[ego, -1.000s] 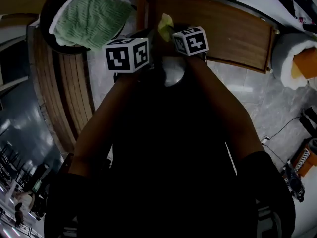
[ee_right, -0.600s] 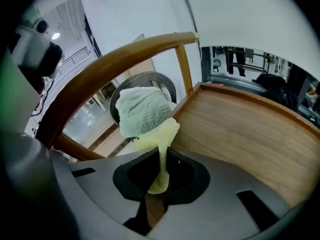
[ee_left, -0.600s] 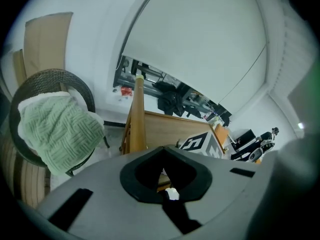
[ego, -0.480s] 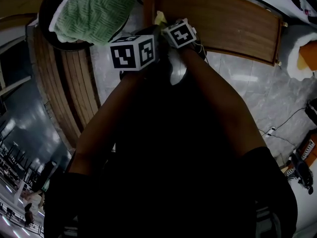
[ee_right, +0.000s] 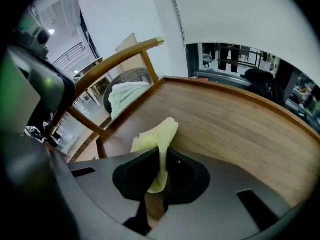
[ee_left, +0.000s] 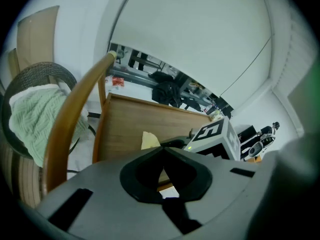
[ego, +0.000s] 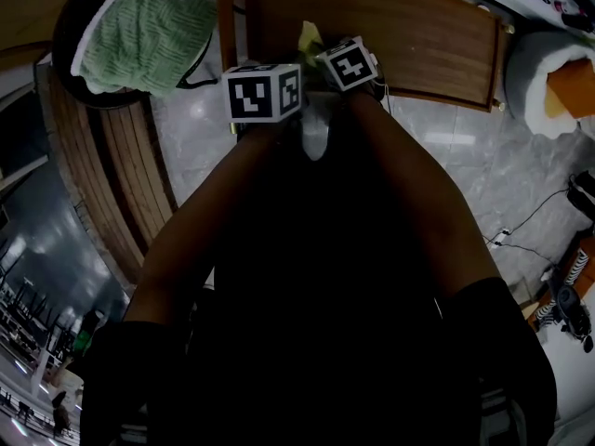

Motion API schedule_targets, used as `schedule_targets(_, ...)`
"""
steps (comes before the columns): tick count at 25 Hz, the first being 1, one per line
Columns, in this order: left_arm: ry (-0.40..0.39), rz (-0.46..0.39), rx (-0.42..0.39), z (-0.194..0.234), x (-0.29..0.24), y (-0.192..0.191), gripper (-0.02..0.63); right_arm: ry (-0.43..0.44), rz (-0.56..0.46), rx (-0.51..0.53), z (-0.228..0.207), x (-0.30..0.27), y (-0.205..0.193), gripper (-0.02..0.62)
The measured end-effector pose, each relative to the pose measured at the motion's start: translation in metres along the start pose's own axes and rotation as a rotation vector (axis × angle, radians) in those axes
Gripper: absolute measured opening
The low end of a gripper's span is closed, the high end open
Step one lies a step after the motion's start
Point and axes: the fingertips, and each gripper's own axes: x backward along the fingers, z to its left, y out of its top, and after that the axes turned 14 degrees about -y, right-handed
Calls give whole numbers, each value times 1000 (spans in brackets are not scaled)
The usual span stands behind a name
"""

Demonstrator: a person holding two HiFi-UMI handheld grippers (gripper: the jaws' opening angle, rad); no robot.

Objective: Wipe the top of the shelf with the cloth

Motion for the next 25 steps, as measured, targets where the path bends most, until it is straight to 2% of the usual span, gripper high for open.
schedule_targets(4,-8,28,0,-16,-36,-10,12,-33,9,-29,-40,13,-20,46)
schedule_targets(8,-32,51,-72,-44,-72,-15,12,-70,21,-66,-87,28,-49,46)
schedule_targets(11,-43,64,-89,-62,-95,-17,12,-86,36,-114,-118,38,-73,46)
schedule_targets(20,-106,101,-125,-119,-164,-20,12,-191,33,-117,-208,71,-123,46)
schedule_targets(25,-154,137,-172,-151,-191,-28,12,-265,57,-108,-255,91,-151,46)
